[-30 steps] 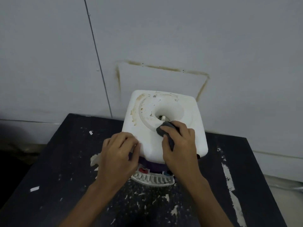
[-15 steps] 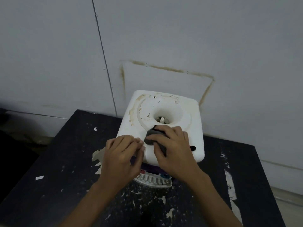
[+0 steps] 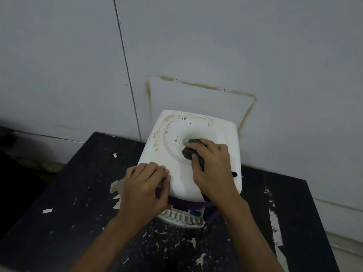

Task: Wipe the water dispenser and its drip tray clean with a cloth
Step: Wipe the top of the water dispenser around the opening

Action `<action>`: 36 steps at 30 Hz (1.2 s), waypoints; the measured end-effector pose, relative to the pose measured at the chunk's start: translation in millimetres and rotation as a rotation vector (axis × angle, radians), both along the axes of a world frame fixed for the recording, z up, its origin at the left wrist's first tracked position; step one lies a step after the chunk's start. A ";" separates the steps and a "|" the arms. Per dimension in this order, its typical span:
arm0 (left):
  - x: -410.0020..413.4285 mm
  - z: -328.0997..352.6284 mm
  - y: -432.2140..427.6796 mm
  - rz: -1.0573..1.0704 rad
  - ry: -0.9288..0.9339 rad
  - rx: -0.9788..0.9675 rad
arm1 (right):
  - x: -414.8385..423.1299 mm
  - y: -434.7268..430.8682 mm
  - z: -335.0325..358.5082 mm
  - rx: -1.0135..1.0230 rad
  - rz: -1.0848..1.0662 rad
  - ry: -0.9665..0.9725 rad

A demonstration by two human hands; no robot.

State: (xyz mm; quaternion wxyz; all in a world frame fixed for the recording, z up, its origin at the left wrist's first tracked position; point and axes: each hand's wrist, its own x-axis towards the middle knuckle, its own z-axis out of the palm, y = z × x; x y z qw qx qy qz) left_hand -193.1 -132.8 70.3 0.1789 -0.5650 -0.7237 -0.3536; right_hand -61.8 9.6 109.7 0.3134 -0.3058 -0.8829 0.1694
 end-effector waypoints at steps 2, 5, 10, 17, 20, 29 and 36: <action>-0.3 -1.4 0.0 0.002 0.006 -0.004 | -15.3 -4.5 6.4 -0.067 0.076 0.021; 0.2 -0.2 -1.3 -0.004 0.029 0.006 | -17.6 -10.6 8.1 -0.111 0.201 0.039; -0.3 -3.2 -2.2 0.000 0.024 0.021 | -5.0 3.4 -0.7 0.125 0.124 -0.073; 2.0 -4.6 -2.6 0.007 0.021 0.031 | -53.8 3.5 7.2 0.239 0.284 -0.165; 3.7 -5.6 -3.8 0.004 0.031 0.032 | -39.5 15.1 8.5 0.195 0.429 -0.197; 3.7 -5.8 -5.4 0.031 0.062 0.045 | -74.8 17.4 16.0 0.230 0.447 -0.248; 6.1 -11.0 0.6 0.052 0.016 0.093 | -91.7 52.9 27.0 -0.013 0.343 -0.213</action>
